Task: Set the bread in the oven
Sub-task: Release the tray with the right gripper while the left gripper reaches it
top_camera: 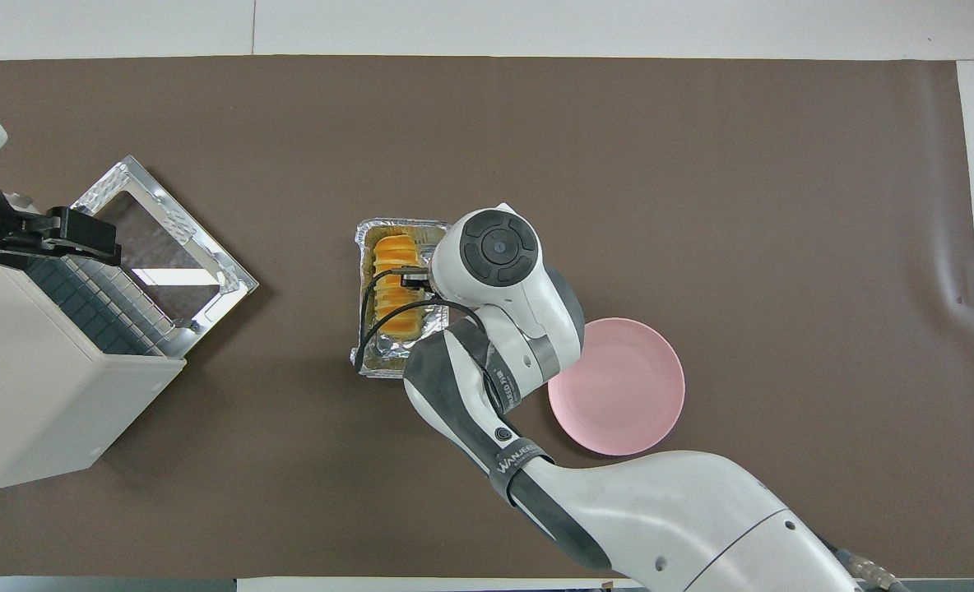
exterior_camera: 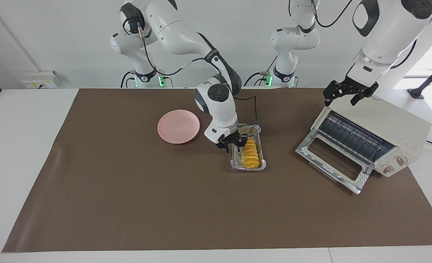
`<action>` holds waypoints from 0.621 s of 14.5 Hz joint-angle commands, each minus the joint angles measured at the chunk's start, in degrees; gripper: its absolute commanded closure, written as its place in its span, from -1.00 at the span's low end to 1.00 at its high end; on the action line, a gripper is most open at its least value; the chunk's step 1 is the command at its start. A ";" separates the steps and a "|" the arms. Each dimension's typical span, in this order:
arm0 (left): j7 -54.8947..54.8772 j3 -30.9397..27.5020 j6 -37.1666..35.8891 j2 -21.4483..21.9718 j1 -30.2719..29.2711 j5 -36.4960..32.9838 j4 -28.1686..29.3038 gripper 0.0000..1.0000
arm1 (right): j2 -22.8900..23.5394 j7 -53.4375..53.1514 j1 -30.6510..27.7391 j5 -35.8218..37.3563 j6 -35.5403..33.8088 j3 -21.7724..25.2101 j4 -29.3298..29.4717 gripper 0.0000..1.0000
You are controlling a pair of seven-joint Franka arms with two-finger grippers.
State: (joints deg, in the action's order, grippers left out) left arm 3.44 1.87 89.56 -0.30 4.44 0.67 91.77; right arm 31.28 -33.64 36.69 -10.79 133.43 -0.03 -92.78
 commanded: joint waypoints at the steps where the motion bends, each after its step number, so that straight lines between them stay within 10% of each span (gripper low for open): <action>1: -0.10 -0.46 0.61 -0.66 0.74 2.58 -0.80 -1.00 | -2.01 -0.11 -0.92 -3.44 -0.62 -0.23 0.14 -1.00; 9: 6.56 -0.55 7.72 -4.35 10.91 3.11 2.45 -1.00 | -14.74 11.19 -14.96 -2.84 -15.45 0.82 -0.38 -1.00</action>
State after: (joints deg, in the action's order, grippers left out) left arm 5.82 2.05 93.66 -3.05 11.05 2.95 92.68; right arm 20.36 -28.47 25.64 -13.02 122.10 1.42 -91.38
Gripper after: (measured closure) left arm 0.000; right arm 0.000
